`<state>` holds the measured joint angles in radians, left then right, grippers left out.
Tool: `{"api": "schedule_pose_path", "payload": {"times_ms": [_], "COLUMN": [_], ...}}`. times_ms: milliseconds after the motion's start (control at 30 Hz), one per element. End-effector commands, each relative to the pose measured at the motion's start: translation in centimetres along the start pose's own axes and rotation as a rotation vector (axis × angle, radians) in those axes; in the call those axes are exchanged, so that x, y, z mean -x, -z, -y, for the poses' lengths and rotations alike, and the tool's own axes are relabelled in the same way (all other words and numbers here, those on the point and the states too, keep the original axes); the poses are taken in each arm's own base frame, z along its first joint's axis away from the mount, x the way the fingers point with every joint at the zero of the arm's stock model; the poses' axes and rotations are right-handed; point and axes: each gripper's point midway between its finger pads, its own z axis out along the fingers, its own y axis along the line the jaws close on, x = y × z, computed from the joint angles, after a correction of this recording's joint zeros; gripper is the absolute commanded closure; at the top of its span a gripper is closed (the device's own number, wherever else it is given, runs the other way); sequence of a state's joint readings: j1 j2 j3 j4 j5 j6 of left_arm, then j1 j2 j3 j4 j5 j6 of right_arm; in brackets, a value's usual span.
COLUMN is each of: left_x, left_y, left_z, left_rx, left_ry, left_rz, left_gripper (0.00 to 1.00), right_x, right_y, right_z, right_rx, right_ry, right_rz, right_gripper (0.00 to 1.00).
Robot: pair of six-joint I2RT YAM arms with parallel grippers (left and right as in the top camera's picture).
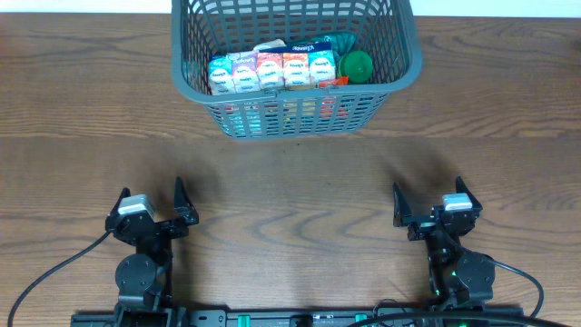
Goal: Pack container
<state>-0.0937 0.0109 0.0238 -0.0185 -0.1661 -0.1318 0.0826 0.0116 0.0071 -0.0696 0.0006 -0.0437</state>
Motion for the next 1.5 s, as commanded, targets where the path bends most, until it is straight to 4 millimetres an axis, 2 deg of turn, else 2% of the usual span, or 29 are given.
{"api": "schedule_pose_path", "payload": {"times_ms": [0,233,467,900,1000,1167,1467], "left_x": [-1.5,-1.5,-1.7,-1.7,-1.8,-2.3,-2.3], "left_y": [-0.1,-0.1,0.0,0.0,0.0,0.1,0.2], "left_z": [-1.2,-1.1,0.1,0.3,0.4,1.8,2.1], "left_rx": [0.061,0.058,0.007,-0.001,-0.007,-0.096,-0.11], "left_ry": [0.022,0.022,0.016,0.023,0.0,-0.095,-0.081], "left_rz": [-0.036,-0.036,-0.046,-0.047,-0.049,-0.071,-0.074], "left_gripper": [0.01,0.01,0.02,0.01,0.02,0.01,0.01], "right_x": [-0.1,0.0,0.0,-0.1,-0.1,0.0,0.0], "right_y": [0.0,0.0,0.0,0.0,0.0,0.0,0.0], "right_z": [-0.2,-0.2,-0.2,-0.2,-0.2,-0.2,-0.2], "right_rx": [0.005,0.005,0.005,0.005,0.005,0.005,0.005], "right_ry": [-0.012,-0.012,-0.012,-0.012,-0.012,-0.012,-0.012], "right_rz": [0.0,0.0,0.0,0.0,0.0,0.0,0.0], "right_gripper": [0.01,0.01,0.01,0.01,0.01,0.01,0.01]}}
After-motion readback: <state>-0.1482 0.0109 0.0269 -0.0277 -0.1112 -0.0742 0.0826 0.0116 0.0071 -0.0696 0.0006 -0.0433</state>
